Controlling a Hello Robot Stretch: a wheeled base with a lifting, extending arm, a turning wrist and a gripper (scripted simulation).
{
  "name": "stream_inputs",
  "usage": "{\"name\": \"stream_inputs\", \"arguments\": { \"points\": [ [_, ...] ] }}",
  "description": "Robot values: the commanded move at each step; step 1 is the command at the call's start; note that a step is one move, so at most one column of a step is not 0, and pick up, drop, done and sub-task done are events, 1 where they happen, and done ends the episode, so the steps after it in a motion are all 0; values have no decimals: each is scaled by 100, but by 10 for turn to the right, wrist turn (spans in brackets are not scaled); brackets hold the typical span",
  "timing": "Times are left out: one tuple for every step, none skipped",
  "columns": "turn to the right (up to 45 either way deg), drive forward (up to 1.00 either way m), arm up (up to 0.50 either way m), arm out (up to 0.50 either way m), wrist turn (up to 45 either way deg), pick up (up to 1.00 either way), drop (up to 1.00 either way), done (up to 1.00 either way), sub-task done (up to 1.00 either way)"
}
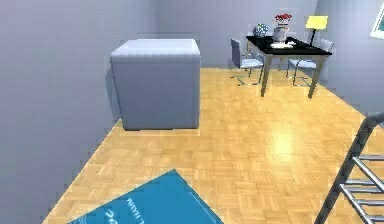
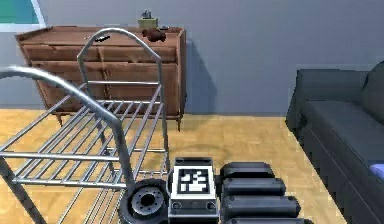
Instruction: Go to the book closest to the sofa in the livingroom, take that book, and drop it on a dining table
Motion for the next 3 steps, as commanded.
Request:
{"name": "stream_inputs", "arguments": {
  "points": [
    [0,90,0,0,0,0,0,0,0],
    [240,0,0,0,0,0,0,0,0],
    [0,100,0,0,0,0,0,0,0]
  ]
}}
